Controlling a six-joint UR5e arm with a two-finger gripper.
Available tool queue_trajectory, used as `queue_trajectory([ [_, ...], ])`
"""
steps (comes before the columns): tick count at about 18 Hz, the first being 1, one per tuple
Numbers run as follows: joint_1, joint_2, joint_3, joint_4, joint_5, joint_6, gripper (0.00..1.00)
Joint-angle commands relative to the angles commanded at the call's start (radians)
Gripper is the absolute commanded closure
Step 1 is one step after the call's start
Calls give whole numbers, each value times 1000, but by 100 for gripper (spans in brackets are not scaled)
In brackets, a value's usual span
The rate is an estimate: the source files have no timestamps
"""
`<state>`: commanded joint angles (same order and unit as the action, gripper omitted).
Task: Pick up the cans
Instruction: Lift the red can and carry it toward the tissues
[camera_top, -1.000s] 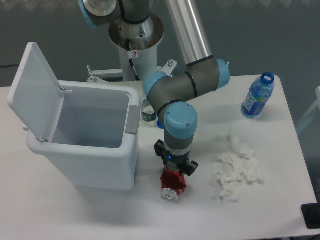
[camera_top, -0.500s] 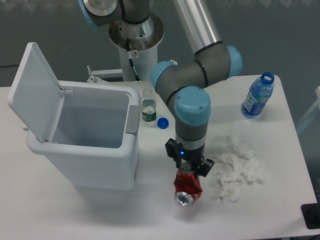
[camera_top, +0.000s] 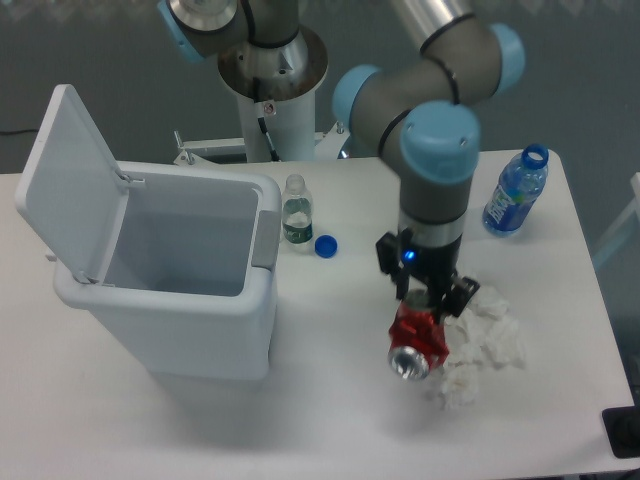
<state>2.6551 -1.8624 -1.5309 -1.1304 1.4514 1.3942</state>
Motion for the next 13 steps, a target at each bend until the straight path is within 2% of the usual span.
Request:
queue_trajectory([
  [4,57,38,-5,-58,-38,78,52],
  [13,78,55,-11,-68,-62,80,52],
])
